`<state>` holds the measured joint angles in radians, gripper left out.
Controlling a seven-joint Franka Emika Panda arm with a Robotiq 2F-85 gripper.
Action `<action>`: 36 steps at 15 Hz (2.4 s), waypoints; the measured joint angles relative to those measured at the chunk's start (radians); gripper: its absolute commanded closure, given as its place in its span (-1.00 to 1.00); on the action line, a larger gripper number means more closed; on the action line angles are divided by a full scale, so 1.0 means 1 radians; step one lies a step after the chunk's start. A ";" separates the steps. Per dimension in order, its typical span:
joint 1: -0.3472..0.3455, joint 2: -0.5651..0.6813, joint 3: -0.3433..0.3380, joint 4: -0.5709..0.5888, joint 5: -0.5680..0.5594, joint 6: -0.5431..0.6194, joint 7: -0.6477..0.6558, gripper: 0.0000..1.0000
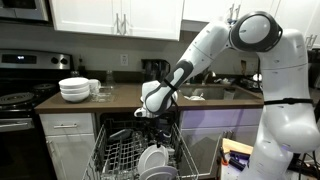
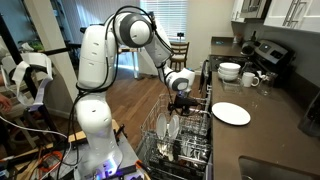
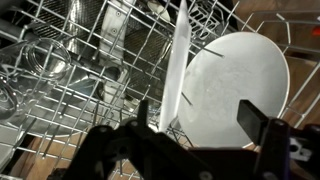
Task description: Take a plate from the dishwasher and stack it on the counter
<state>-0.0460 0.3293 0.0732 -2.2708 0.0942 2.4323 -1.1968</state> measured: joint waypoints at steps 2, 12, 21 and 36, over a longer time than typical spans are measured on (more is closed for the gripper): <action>-0.013 0.031 0.002 0.022 0.000 -0.002 0.000 -0.55; -0.062 0.124 0.034 0.103 0.000 -0.049 0.000 0.46; -0.063 0.124 0.036 0.152 0.003 -0.214 0.004 0.70; -0.068 0.146 0.034 0.156 0.068 -0.233 0.004 0.99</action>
<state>-0.1145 0.4750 0.1075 -2.1147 0.1625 2.1988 -1.1931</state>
